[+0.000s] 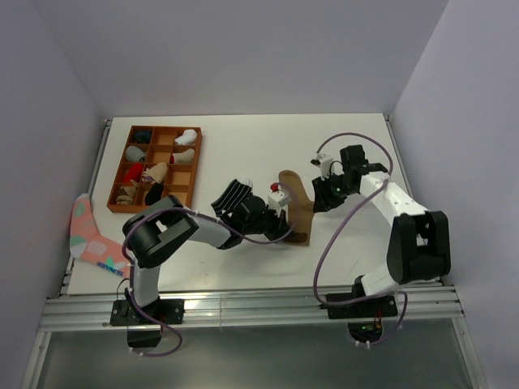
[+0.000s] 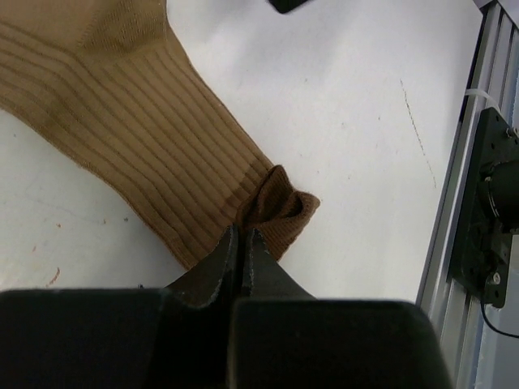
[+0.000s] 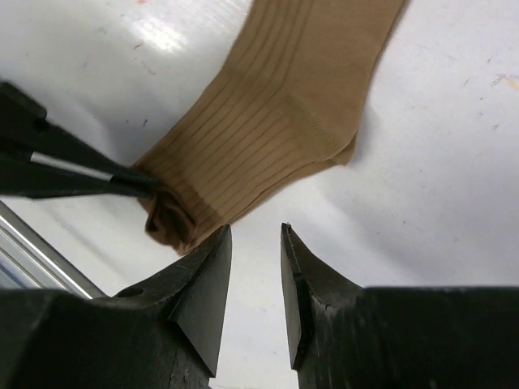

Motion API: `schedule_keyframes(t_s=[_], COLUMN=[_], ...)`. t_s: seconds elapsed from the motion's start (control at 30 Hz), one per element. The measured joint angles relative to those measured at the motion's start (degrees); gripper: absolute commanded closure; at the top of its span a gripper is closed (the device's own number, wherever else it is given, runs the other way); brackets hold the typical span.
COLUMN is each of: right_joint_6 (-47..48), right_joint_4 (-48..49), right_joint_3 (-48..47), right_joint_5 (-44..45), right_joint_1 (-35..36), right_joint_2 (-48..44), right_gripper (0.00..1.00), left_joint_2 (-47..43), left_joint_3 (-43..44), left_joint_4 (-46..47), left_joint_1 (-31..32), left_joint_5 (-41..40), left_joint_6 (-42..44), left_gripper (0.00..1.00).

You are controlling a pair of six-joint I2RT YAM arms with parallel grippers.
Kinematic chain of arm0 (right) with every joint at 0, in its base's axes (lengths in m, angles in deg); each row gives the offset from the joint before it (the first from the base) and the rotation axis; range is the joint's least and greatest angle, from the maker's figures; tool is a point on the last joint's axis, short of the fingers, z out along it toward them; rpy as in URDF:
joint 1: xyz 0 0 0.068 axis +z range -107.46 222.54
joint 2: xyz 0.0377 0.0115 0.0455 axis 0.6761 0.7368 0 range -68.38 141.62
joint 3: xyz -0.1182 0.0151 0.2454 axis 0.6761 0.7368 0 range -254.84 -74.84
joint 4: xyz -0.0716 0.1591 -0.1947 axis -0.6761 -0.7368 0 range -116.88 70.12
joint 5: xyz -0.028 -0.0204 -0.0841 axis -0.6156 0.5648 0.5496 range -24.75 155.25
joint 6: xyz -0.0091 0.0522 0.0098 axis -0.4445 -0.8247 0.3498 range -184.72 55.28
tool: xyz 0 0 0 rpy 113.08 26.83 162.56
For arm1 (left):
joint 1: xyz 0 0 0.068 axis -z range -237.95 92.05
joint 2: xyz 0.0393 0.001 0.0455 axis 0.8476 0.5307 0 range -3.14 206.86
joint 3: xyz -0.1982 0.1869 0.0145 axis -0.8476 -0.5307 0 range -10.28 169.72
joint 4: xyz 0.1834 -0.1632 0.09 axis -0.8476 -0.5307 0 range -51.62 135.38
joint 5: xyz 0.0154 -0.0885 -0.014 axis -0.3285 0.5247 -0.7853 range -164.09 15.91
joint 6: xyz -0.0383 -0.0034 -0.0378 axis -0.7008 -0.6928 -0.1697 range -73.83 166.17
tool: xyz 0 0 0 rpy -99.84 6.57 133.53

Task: Roll the socks
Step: Roll the sock at the center of the board.

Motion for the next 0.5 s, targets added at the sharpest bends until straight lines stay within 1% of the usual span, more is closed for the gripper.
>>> schedule_keyframes(t_s=[0.2,0.33,0.5], right_joint_6=[7.9,12.7,17.6], right_joint_4=[1.1,1.2,1.5], right_joint_3=[3.8,5.0,7.8], right_joint_5=[-3.9,-6.2,-7.0], right_joint_1=[-0.3,-0.3,-0.3], right_joint_2=[-8.5,-9.7,-11.2], right_gripper=[0.62,0.63,0.63], left_joint_2=[1.2,3.2,6.4], left_joint_3=[5.7,10.0,15.1], left_joint_4=[-6.5,-11.4,-15.5], left_joint_1=[0.1,0.1,0.1], left_joint_5=[0.1,0.4,1.4], left_joint_6=[0.1,0.1,-0.1], left_gripper=[1.00,1.00,1.00])
